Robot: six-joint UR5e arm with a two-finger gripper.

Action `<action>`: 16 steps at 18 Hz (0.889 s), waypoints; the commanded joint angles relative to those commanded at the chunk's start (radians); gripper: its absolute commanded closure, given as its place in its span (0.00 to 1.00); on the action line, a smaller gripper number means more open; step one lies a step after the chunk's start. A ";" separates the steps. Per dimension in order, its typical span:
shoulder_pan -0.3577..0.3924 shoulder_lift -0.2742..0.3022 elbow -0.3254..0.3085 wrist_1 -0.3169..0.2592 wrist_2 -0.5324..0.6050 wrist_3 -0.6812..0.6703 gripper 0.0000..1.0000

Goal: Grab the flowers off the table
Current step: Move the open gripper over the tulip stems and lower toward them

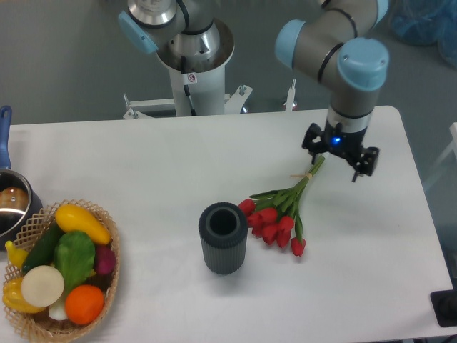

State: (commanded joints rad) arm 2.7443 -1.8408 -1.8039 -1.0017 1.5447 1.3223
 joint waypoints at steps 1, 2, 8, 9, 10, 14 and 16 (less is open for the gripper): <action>-0.002 -0.003 0.000 0.002 -0.002 -0.002 0.00; -0.003 -0.009 0.001 0.002 -0.002 -0.002 0.00; -0.063 -0.067 0.000 0.002 -0.006 -0.040 0.00; -0.069 -0.074 0.000 0.000 -0.003 -0.069 0.00; -0.077 -0.078 -0.002 0.002 -0.005 -0.087 0.00; -0.103 -0.121 0.011 0.005 -0.006 -0.098 0.00; -0.106 -0.127 0.008 0.014 -0.006 -0.100 0.00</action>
State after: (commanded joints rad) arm 2.6384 -1.9681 -1.7963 -0.9879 1.5386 1.2226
